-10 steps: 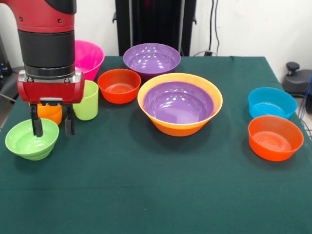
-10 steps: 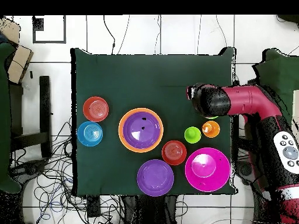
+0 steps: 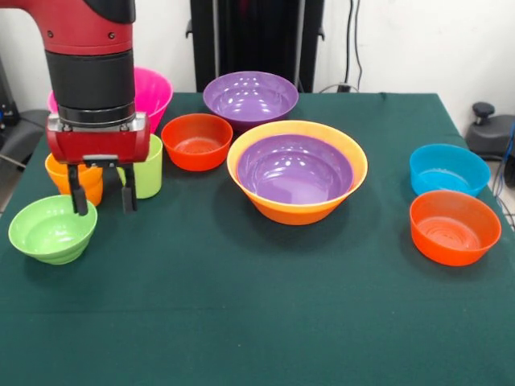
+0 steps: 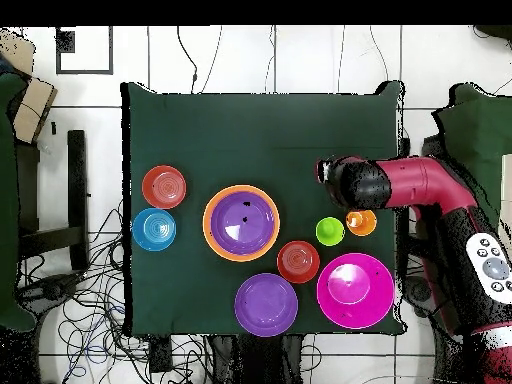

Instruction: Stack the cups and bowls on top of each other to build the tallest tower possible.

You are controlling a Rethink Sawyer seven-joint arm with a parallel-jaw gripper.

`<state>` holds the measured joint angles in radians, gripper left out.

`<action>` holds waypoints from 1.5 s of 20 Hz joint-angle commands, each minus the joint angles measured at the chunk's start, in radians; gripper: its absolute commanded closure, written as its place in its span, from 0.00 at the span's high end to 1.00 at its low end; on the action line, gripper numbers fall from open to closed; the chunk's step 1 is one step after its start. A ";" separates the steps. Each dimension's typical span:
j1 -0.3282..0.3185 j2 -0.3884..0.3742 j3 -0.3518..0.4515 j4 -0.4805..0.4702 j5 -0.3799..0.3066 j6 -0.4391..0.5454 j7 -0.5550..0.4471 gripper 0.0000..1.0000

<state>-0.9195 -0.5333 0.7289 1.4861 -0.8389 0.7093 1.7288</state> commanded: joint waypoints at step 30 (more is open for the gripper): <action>-0.084 0.120 0.030 0.070 -0.129 -0.014 -0.308 1.00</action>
<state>-1.0840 -0.4378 0.7363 1.6268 -0.9349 0.6698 1.6600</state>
